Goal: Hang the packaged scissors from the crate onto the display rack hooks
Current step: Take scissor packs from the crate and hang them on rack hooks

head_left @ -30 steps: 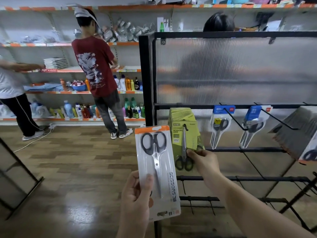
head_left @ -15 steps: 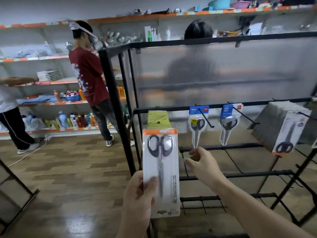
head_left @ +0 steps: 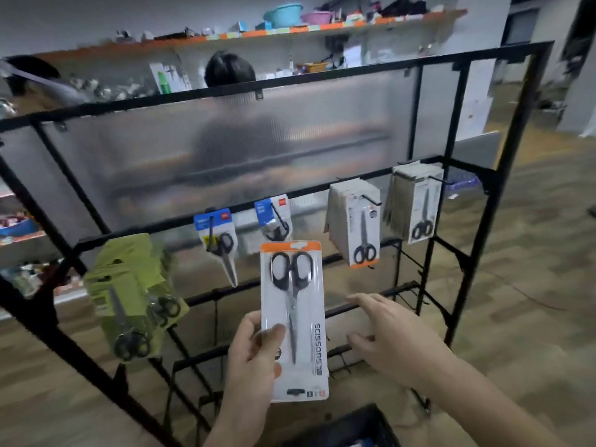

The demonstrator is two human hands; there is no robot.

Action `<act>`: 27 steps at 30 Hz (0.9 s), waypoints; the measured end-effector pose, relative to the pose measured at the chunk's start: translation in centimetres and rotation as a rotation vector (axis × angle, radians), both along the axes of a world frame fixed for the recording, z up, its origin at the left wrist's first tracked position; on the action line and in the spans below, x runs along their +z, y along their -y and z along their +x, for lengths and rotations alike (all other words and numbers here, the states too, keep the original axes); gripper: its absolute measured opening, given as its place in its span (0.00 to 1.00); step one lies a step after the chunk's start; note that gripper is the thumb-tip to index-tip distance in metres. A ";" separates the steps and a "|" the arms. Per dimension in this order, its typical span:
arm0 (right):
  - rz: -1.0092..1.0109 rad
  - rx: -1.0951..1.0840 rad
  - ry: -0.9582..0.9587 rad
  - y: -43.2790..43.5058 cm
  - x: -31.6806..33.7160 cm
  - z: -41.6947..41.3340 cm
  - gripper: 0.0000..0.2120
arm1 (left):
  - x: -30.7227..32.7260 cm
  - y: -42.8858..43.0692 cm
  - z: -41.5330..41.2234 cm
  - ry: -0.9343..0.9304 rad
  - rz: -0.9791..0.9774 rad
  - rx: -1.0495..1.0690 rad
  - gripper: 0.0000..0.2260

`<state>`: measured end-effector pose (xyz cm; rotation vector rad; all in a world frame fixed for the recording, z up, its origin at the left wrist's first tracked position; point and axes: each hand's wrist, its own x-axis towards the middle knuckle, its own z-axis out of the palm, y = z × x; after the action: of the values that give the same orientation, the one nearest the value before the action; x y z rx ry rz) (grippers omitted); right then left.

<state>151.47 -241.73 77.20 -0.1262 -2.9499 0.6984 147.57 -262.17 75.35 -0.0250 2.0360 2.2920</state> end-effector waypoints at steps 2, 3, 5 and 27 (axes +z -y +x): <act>-0.155 -0.020 -0.057 -2.8 -0.2 0.9 0.25 | -0.1 -2.6 0.6 -0.001 -0.066 -0.047 0.04; -0.241 -0.039 -0.083 -4.0 -0.4 1.2 0.25 | -0.2 -3.6 0.9 -0.008 -0.097 -0.073 0.05; -0.385 -0.063 -0.093 -6.2 -0.6 1.4 0.25 | -0.6 -5.2 1.2 -0.009 -0.146 -0.104 0.09; -0.596 0.247 0.096 -12.5 0.7 -6.1 0.20 | 1.3 -8.0 -6.4 -0.027 -0.433 -0.737 0.05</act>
<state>145.36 -229.23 77.93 0.1662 -2.7633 1.6277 141.18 -254.17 76.65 0.6181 2.0371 1.4052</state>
